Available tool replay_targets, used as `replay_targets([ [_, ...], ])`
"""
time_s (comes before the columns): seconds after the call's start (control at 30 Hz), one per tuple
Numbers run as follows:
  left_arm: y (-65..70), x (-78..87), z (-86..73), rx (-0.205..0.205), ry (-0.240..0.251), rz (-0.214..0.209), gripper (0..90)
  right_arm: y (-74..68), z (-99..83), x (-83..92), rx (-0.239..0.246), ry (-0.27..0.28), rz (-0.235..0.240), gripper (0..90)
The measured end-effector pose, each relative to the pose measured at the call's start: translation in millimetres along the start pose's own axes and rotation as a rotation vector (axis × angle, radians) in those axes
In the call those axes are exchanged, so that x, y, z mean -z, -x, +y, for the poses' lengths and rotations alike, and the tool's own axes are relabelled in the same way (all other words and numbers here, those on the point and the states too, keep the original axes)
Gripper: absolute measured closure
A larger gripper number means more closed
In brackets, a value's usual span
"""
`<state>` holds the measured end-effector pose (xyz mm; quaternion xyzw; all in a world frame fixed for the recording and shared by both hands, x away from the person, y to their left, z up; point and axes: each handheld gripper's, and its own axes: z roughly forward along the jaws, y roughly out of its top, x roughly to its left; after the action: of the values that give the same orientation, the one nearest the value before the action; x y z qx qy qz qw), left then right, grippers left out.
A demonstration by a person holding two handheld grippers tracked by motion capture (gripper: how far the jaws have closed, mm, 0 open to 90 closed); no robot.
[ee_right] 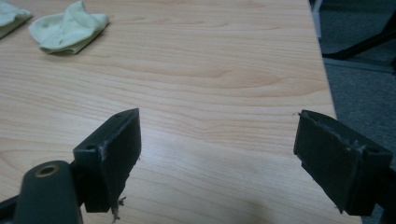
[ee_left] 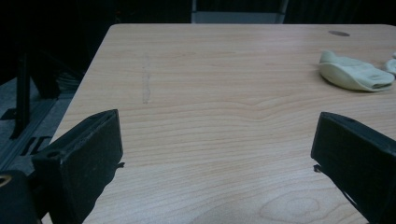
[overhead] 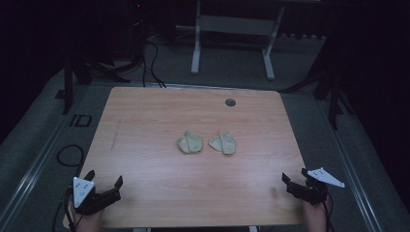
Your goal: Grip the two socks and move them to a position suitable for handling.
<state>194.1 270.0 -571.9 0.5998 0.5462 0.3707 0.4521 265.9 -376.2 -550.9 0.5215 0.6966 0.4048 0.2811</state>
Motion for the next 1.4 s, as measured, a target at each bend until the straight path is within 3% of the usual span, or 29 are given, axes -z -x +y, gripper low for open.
replay_targets([
  [0.3,1.9,-2.6,-0.8,0.039,-0.028,-0.021,2.3,-12.7,9.4,-10.8,0.048,-0.057,-0.008,14.9],
  [0.47,1.2,-2.8,0.4,0.092,-0.053,-0.06,3.2,-14.1,13.7,-16.0,0.041,-0.079,0.036,14.0],
  [0.57,6.6,-3.3,1.1,0.044,-0.088,-0.046,3.4,-18.2,19.0,-19.8,0.032,-0.086,0.056,12.7],
  [0.77,11.3,-1.7,3.7,0.034,-0.078,-0.065,2.8,-28.0,27.4,-27.2,0.049,-0.089,0.057,12.7],
  [1.03,19.2,-2.6,4.2,-0.002,-0.101,-0.135,2.8,-50.5,44.5,-45.3,0.093,-0.123,0.136,13.1],
  [1.2,21.0,-4.0,3.3,-0.009,-0.118,-0.164,2.8,-62.8,55.0,-55.0,0.133,-0.129,0.153,13.5],
  [1.4,21.3,-4.7,3.2,-0.008,-0.127,-0.179,2.8,-75.7,65.9,-64.7,0.147,-0.12,0.172,13.2],
])
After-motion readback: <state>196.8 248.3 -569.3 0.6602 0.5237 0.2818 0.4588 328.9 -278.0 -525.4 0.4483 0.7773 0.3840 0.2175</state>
